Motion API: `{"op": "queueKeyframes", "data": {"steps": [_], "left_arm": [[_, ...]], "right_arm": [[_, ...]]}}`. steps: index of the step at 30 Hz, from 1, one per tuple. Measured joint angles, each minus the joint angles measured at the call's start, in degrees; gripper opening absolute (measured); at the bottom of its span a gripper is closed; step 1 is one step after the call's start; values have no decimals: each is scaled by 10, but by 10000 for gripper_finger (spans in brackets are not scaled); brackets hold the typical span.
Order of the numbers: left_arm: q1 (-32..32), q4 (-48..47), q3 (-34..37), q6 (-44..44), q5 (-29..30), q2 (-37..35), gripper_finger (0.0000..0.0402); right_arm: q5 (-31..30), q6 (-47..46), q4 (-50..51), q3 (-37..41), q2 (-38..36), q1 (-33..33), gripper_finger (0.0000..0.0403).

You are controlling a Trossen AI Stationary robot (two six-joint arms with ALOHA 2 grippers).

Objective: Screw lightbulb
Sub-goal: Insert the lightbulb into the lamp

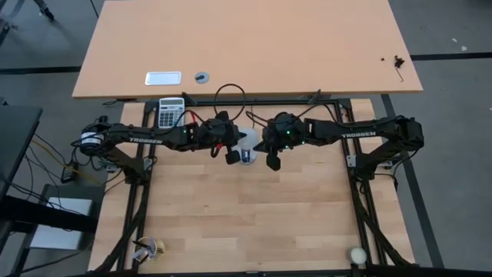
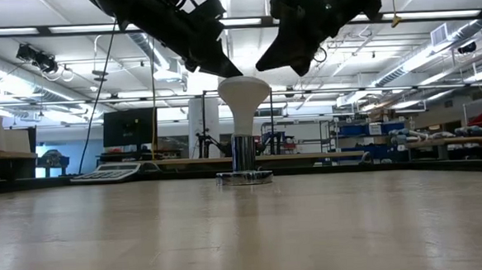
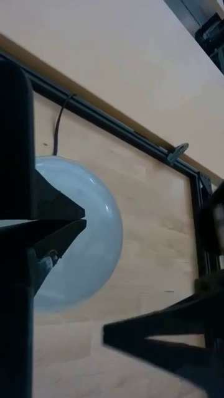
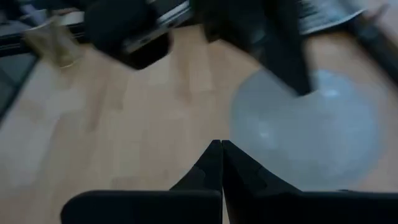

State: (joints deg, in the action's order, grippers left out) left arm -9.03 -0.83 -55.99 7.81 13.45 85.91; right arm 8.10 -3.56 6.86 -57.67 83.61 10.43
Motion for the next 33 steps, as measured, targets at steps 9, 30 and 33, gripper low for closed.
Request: {"op": "queueKeyframes", "data": {"steps": [9,30,33], "left_arm": [[0,-1,0,1,0,0,0],[0,-1,0,5,4,-1,0],[0,2,0,5,0,0,0]], "right_arm": [[-100,6,39,-1,-2,45,9],[-23,1,20,-2,11,25,9],[0,-2,16,-1,15,13,9]]}}
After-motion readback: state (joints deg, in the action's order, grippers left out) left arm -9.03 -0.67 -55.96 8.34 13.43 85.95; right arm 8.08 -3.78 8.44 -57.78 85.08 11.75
